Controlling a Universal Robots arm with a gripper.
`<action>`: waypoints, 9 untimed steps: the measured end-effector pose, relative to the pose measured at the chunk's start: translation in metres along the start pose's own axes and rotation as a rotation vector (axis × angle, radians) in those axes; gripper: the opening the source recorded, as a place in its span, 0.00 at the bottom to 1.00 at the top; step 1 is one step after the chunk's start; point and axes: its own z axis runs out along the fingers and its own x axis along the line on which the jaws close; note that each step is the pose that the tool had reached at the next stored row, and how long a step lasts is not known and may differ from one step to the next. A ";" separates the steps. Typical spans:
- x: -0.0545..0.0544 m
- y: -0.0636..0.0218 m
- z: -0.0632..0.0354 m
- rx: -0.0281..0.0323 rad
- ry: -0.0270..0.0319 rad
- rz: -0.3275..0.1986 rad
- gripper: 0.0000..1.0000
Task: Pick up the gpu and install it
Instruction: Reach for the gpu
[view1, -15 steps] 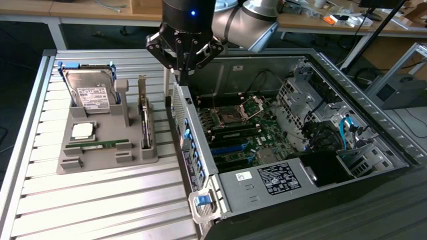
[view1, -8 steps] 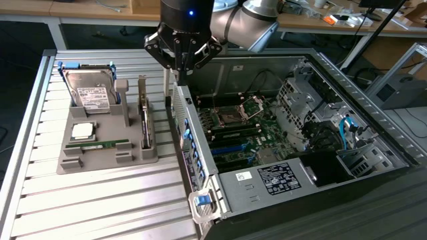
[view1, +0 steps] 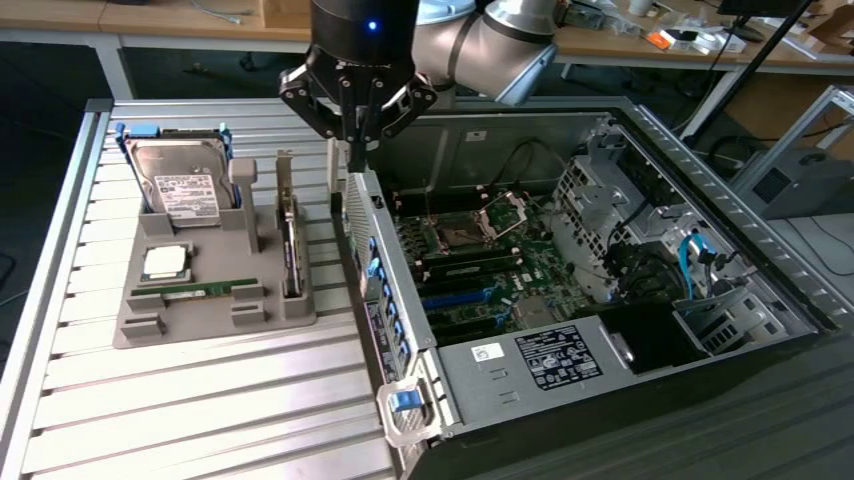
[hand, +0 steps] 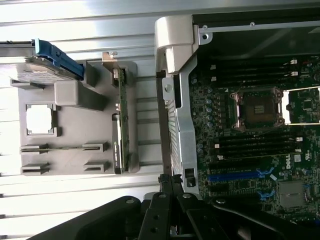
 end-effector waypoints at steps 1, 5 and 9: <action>0.000 0.0000 0.0000 0.0000 0.0000 0.000 0.11; 0.001 -0.0001 0.0000 0.0000 0.0001 0.000 0.11; 0.002 -0.0002 0.0000 0.0001 0.0000 0.000 0.11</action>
